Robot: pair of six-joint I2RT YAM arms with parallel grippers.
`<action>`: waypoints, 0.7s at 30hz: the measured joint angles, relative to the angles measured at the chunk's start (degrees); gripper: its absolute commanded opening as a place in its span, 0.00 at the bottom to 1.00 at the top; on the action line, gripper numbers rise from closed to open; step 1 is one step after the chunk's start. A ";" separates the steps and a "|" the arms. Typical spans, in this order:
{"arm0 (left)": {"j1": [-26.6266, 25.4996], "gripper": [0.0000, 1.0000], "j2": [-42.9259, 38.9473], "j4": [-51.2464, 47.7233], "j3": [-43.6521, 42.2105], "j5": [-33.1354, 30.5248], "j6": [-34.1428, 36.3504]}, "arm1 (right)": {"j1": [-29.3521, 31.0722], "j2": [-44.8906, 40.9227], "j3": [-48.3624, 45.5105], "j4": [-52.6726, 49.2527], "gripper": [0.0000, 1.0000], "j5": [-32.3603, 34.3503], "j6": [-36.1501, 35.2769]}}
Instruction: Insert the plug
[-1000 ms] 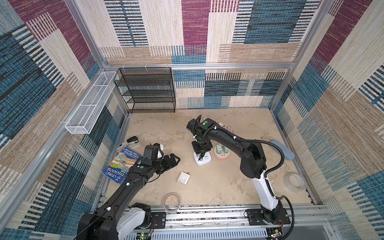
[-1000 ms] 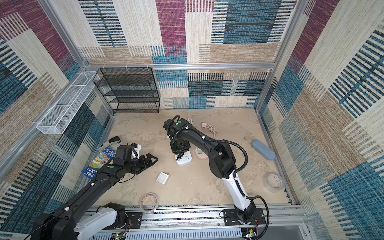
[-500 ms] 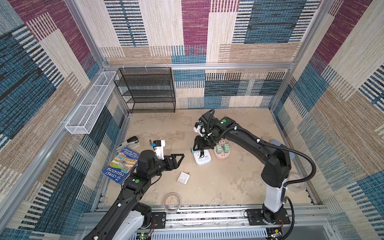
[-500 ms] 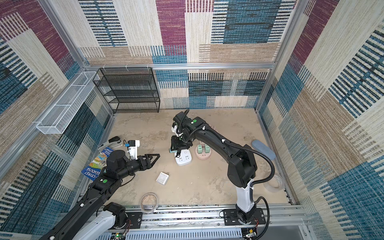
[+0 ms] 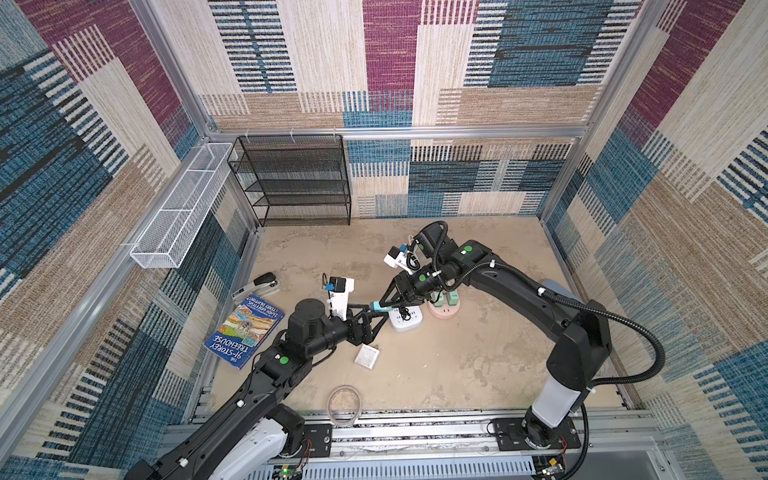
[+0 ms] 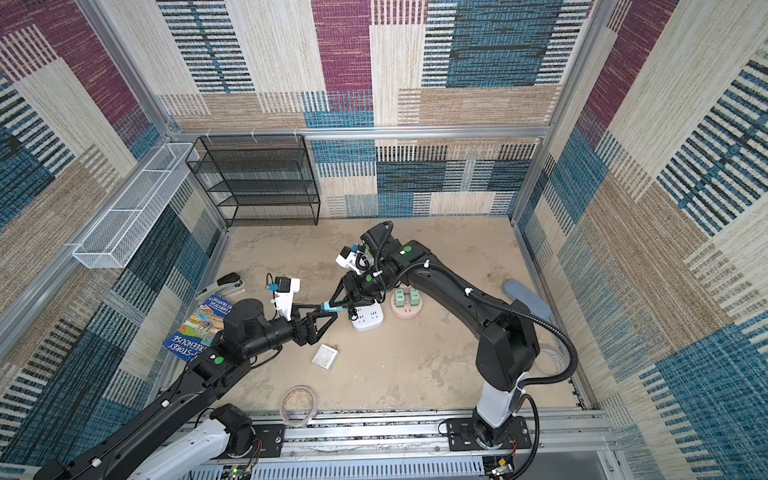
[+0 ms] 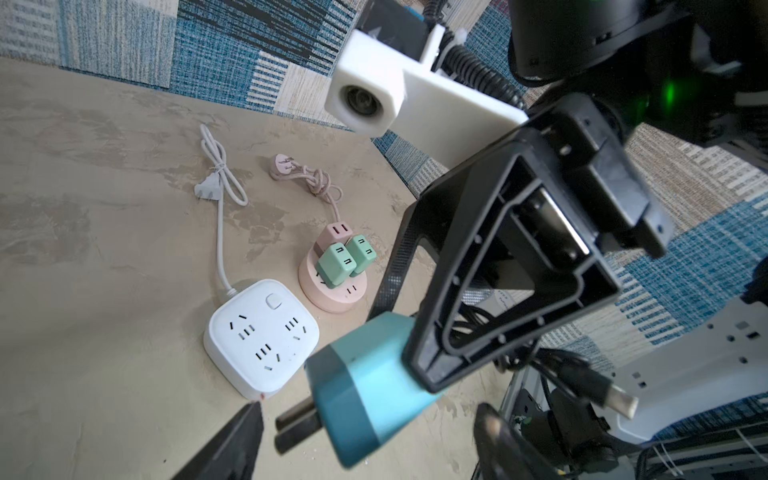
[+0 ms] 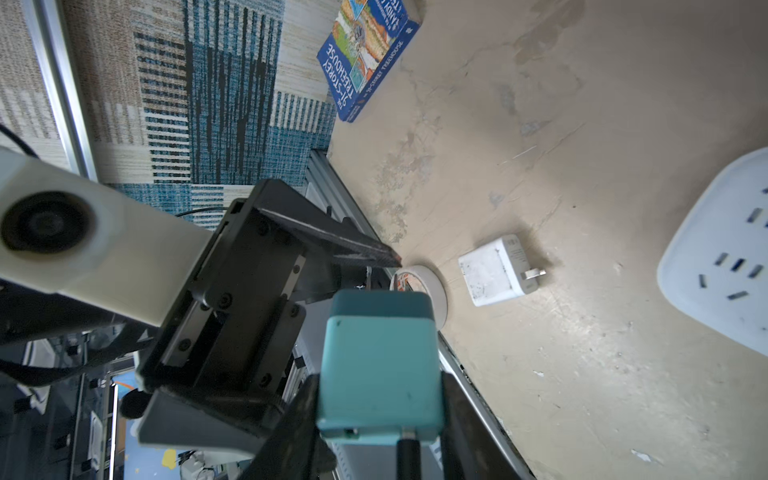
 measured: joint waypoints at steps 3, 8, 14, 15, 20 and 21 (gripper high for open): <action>-0.37 0.80 -0.13 0.00 0.24 -0.50 1.77 | -0.55 -1.22 -2.08 1.60 0.00 -3.32 0.55; -0.72 0.69 -0.50 0.13 0.52 0.63 3.26 | -0.96 -2.01 -3.74 3.96 0.00 -7.58 1.42; -1.40 0.63 0.35 0.37 1.25 2.27 3.50 | -1.40 -2.08 -5.51 6.40 0.00 -11.45 1.92; -1.44 0.63 0.39 0.42 1.40 2.54 3.50 | -1.44 -2.01 -5.51 6.58 0.00 -11.91 1.92; -1.68 0.52 0.63 0.20 2.14 3.39 3.63 | -1.53 -0.59 -5.33 7.65 0.00 -15.32 2.34; -1.68 0.51 0.59 0.00 2.14 3.37 3.89 | -1.62 -0.31 -5.14 7.76 0.00 -15.93 2.75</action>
